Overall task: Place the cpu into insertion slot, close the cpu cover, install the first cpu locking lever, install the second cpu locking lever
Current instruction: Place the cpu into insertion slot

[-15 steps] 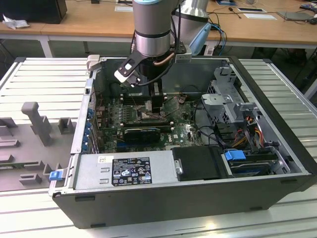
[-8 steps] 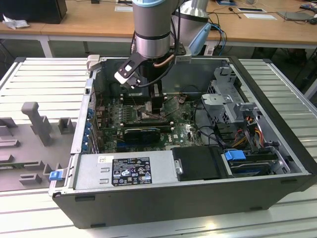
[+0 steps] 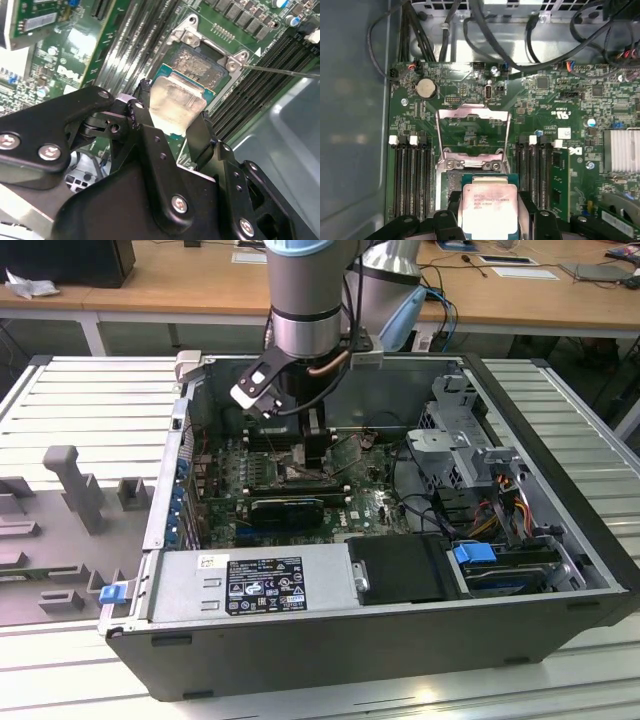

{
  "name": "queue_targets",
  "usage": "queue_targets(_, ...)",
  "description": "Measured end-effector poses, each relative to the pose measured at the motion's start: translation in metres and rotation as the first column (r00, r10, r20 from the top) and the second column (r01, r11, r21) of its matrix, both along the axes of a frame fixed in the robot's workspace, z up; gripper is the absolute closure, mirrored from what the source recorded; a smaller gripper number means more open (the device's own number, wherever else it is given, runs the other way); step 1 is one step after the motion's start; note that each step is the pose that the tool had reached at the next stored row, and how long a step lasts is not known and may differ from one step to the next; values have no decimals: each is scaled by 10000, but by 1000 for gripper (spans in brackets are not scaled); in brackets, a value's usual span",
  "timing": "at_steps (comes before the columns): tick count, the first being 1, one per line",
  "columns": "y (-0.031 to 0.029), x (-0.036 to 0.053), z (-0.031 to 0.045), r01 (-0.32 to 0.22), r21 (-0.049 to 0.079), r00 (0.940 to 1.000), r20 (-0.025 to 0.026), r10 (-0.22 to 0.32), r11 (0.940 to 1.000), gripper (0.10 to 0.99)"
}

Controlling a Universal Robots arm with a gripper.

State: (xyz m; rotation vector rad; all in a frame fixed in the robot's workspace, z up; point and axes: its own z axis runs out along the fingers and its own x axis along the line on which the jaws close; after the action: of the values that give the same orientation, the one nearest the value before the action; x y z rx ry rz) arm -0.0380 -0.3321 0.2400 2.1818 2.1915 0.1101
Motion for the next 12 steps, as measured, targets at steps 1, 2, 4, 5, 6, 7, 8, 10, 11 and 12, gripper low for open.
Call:
queue_targets(1, 9, -12, -16, 0, 1, 10000, 0, 0, 10000, 557)
queue_targets(2, 21, -21, -37, 0, -1, 10000, 0, 0, 10000, 557)
queue_targets(4, 46, -34, -89, -1, 0, 10000, 0, 1, 10000, 557)
queue_targets(5, 53, -42, -107, 0, 1, 10000, 0, 0, 10000, 557)
queue_targets(6, 61, -52, -127, 0, -1, 10000, -1, 0, 10000, 557)
queue_targets(7, 74, -68, -163, 1, -1, 10000, -1, -1, 10000, 557)
queue_targets(8, 88, -71, -194, 19, -1, 10000, -1, -19, 10000, 557)
queue_targets(10, 108, -72, -240, 72, 0, 10000, -3, -72, 10000, 557)
queue_targets(11, 113, -72, -256, 82, -1, 10000, -5, -82, 10000, 557)
queue_targets(12, 119, -73, -275, 91, -1, 10000, -7, -91, 10000, 557)
